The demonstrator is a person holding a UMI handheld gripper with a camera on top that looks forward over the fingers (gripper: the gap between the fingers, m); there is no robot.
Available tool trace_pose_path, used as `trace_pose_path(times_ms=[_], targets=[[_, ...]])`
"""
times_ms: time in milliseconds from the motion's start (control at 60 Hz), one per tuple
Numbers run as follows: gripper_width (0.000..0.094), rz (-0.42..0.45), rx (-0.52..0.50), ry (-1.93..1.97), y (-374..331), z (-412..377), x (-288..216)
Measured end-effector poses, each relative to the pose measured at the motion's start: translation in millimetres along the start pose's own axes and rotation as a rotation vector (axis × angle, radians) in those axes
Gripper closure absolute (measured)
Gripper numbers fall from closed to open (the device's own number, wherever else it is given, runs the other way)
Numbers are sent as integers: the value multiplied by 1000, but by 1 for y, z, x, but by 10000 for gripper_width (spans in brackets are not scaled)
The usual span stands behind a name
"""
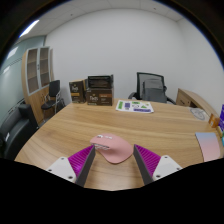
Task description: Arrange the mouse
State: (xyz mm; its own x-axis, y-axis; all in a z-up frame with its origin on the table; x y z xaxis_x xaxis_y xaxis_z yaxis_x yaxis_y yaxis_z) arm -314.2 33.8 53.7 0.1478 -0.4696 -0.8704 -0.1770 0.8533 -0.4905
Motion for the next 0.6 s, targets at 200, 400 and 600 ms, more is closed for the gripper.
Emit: trace_pose_path(times_ms=[200, 400, 600], targets=[[119, -22, -57, -15, 55, 27, -3], [119, -33, -72, -16, 85, 29, -10], [187, -63, -62, -37, 107, 38, -11]])
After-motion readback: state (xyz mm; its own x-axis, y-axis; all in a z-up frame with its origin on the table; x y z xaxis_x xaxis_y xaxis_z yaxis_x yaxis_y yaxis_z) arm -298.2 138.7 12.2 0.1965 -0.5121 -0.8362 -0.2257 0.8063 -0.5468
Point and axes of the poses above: the point between the fingertips, and its own axes, seen from behind it with the camera up: z to the right, x down, y forward, the way the camera looks, the point moved 3 cm from there along -y, backward, against the way the camera looks, and after that the axes turned 4 degrees about -y, right-handed, at the moved point
